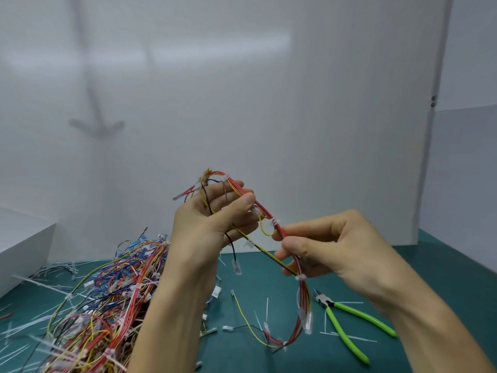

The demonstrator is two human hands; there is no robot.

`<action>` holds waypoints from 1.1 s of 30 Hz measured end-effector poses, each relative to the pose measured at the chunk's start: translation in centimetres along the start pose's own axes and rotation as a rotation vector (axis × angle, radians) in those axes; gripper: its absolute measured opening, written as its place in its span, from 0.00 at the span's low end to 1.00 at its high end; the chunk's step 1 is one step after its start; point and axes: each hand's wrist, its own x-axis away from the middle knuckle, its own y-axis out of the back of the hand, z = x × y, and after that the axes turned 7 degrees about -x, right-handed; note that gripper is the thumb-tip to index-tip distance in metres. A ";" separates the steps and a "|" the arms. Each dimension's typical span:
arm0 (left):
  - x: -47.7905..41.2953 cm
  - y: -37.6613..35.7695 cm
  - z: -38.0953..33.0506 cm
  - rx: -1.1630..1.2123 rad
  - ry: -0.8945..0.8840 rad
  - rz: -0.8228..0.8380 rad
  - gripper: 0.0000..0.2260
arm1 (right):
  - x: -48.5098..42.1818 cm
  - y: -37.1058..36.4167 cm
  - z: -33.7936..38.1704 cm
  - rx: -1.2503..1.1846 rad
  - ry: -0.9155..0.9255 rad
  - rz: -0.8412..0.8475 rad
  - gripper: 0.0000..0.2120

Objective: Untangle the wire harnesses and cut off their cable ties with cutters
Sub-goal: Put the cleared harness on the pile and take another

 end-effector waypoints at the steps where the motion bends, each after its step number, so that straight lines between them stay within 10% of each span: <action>1: 0.0 -0.1 0.0 0.011 0.003 -0.010 0.13 | -0.1 -0.2 0.0 -0.009 0.027 -0.026 0.07; 6: -0.1 -0.5 0.3 -0.088 0.046 0.071 0.08 | -0.4 -1.0 -0.4 -0.165 0.130 -0.203 0.07; 16: 0.4 0.0 0.8 -0.709 0.088 0.395 0.37 | -1.1 -0.1 -0.9 -0.347 0.170 -0.459 0.10; 20: 0.9 0.2 1.2 -0.998 0.167 0.754 0.24 | -1.2 0.4 -1.0 -0.448 0.177 -0.519 0.11; 24: 0.4 0.1 2.9 -1.384 0.116 0.733 0.08 | -1.1 0.8 -0.9 -0.522 0.190 -0.542 0.09; 33: -0.5 1.8 2.7 -0.843 0.266 0.491 0.08 | -1.0 1.9 -0.6 -0.608 0.185 -0.545 0.13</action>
